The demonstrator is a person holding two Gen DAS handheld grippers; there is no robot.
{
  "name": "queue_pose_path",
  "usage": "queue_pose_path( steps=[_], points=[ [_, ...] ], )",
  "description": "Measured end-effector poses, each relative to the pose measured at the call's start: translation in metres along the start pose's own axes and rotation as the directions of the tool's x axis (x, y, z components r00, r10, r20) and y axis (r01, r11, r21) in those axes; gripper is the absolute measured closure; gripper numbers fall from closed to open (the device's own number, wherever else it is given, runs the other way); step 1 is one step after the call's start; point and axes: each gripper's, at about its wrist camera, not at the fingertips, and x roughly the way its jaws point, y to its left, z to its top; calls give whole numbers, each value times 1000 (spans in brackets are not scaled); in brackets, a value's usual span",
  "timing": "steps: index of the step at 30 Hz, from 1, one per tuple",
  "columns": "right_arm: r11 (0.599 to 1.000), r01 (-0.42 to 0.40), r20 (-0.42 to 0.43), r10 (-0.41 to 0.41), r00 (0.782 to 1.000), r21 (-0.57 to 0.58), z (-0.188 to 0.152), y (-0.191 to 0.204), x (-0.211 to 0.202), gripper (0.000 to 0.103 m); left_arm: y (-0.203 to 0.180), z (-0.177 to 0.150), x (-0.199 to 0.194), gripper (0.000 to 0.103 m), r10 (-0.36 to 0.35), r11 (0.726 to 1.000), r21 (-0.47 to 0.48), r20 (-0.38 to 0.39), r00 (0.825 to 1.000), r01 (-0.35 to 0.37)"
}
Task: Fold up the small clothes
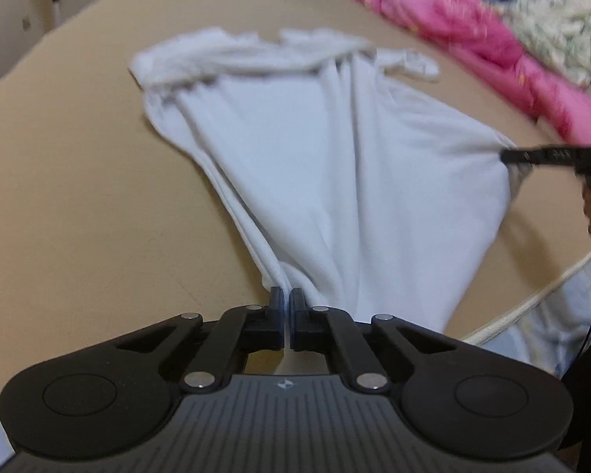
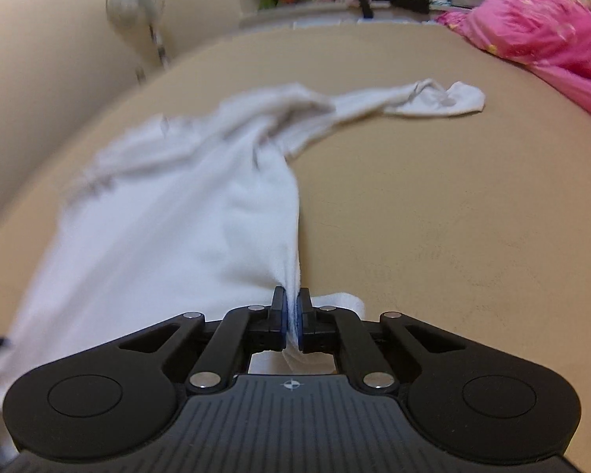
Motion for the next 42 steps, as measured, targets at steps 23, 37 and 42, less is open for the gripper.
queue_pose_path(
  steps=[23,37,42],
  points=[
    [970,115,-194,-73,978,213,-40,-91,-55,67,51,-29,-9,63,-169,963,-236,-150,974,131],
    [987,102,-171,-80,982,124,-56,-81,-74,99,26,-45,-21,100,-89,996,-35,-134,987,85],
    [954,-55,-104,89,991,294,-65,-93,-125,99,46,-50,-69,100,-100,993,-62,-45,994,97]
  ],
)
